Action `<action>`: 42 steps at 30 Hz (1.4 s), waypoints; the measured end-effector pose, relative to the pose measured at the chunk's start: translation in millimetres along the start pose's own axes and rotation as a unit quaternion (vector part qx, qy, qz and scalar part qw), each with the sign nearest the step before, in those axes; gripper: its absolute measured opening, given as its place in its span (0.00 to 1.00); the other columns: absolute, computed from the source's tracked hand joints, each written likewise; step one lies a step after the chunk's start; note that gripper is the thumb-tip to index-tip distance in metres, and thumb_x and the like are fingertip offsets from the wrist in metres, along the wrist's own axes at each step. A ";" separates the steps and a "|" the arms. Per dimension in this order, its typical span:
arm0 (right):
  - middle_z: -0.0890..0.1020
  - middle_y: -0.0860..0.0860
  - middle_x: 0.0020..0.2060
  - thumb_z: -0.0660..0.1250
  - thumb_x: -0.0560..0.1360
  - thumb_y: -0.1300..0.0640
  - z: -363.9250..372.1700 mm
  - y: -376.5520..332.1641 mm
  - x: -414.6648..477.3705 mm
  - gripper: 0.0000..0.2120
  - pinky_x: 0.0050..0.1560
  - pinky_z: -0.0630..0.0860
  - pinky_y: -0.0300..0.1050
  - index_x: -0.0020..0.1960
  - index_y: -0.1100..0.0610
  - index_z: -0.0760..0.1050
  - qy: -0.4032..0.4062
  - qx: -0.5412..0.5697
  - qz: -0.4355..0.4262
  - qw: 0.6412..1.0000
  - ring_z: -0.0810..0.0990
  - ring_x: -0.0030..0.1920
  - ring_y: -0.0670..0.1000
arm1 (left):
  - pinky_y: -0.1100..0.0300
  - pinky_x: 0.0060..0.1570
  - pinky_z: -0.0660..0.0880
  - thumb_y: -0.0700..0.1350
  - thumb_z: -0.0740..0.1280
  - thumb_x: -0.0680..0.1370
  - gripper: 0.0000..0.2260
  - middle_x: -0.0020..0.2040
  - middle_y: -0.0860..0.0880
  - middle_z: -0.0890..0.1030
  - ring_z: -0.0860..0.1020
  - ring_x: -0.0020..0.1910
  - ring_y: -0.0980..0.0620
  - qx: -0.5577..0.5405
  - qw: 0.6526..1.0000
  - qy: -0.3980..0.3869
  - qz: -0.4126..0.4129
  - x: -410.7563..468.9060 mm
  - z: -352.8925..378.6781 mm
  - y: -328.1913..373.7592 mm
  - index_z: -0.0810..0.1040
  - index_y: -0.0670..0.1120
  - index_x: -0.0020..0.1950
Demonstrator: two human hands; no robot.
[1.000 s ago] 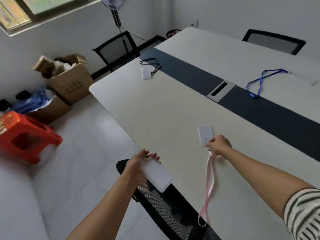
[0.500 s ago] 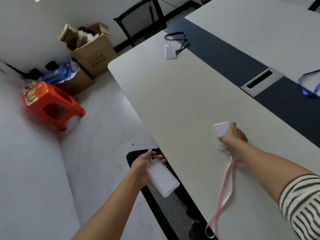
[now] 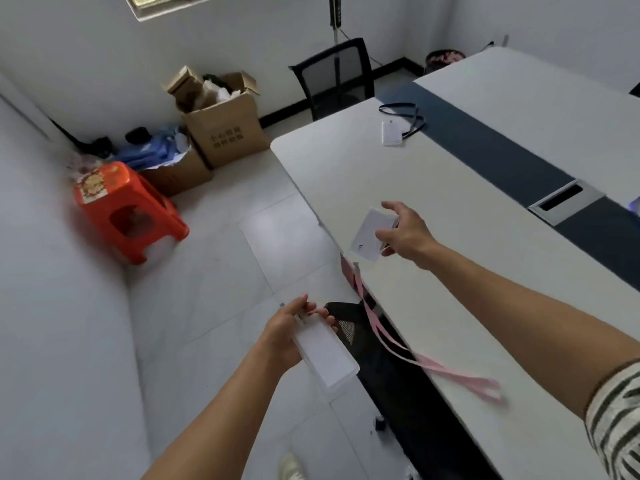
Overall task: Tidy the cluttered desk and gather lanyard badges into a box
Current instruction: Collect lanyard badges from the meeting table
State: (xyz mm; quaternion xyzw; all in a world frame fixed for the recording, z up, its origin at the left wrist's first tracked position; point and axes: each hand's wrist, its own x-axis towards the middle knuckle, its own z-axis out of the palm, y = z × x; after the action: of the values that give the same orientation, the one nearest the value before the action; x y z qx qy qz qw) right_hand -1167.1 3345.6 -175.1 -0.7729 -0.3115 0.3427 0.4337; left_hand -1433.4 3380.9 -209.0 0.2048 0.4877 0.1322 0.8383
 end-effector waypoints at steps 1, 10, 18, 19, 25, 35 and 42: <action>0.77 0.56 0.50 0.68 0.72 0.64 15.9 -15.3 -3.9 0.27 0.30 0.79 0.40 0.70 0.56 0.68 -0.001 0.015 -0.002 1.000 0.81 0.43 0.55 | 0.44 0.46 0.79 0.47 0.65 0.78 0.14 0.38 0.40 0.80 0.80 0.39 0.39 0.006 1.000 -0.004 0.001 -2.7 -15.2 9.5 0.78 0.41 0.36; 0.83 0.58 0.41 0.66 0.76 0.61 170.1 -150.6 -35.6 0.04 0.33 0.80 0.43 0.47 0.61 0.80 -0.001 0.099 -0.026 0.995 0.83 0.33 0.51 | 0.42 0.50 0.78 0.50 0.61 0.80 0.16 0.43 0.39 0.81 0.81 0.42 0.40 0.038 0.997 -0.055 0.030 -33.0 -134.5 108.9 0.83 0.40 0.52; 0.80 0.59 0.50 0.68 0.72 0.68 230.5 -186.8 -16.9 0.24 0.38 0.82 0.44 0.64 0.51 0.69 -0.124 0.134 0.018 0.983 0.86 0.40 0.57 | 0.42 0.50 0.78 0.52 0.65 0.77 0.15 0.57 0.40 0.82 0.81 0.45 0.42 -0.083 0.983 -0.128 0.098 -26.1 -160.1 196.2 0.80 0.47 0.60; 0.79 0.58 0.51 0.69 0.72 0.68 232.5 -184.0 -11.4 0.25 0.38 0.82 0.44 0.64 0.50 0.69 -0.132 0.121 0.021 0.984 0.86 0.40 0.57 | 0.43 0.50 0.77 0.52 0.67 0.76 0.14 0.54 0.41 0.82 0.81 0.44 0.43 -0.090 0.982 -0.128 0.101 -22.9 -160.1 205.6 0.81 0.47 0.58; 0.84 0.56 0.40 0.71 0.73 0.61 246.2 -172.0 57.2 0.13 0.31 0.79 0.41 0.57 0.57 0.79 -0.135 0.080 0.056 0.986 0.85 0.33 0.52 | 0.42 0.60 0.72 0.50 0.60 0.82 0.12 0.56 0.42 0.81 0.79 0.51 0.41 -0.144 0.979 -0.072 0.124 24.8 -158.8 280.2 0.78 0.46 0.58; 0.86 0.53 0.36 0.69 0.76 0.51 276.1 -194.5 182.1 0.12 0.30 0.77 0.38 0.48 0.60 0.82 -0.218 0.020 0.107 0.970 0.84 0.34 0.49 | 0.42 0.61 0.72 0.50 0.55 0.83 0.14 0.47 0.40 0.84 0.80 0.48 0.40 -0.188 0.973 -0.009 0.130 114.2 -126.9 402.0 0.70 0.44 0.43; 0.84 0.53 0.36 0.68 0.77 0.50 295.1 -214.2 257.3 0.15 0.31 0.73 0.37 0.48 0.62 0.81 -0.240 0.093 0.168 0.952 0.79 0.33 0.47 | 0.46 0.51 0.78 0.49 0.61 0.80 0.09 0.44 0.39 0.83 0.83 0.43 0.40 -0.111 0.987 -0.029 0.114 181.0 -117.0 477.4 0.71 0.43 0.48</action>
State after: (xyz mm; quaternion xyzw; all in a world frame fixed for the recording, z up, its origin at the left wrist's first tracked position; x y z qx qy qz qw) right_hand -1295.7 3772.9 -167.3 -0.6653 -0.2384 0.6136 0.3521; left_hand -1457.2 3902.9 -173.3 0.1681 0.4193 0.2743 0.8489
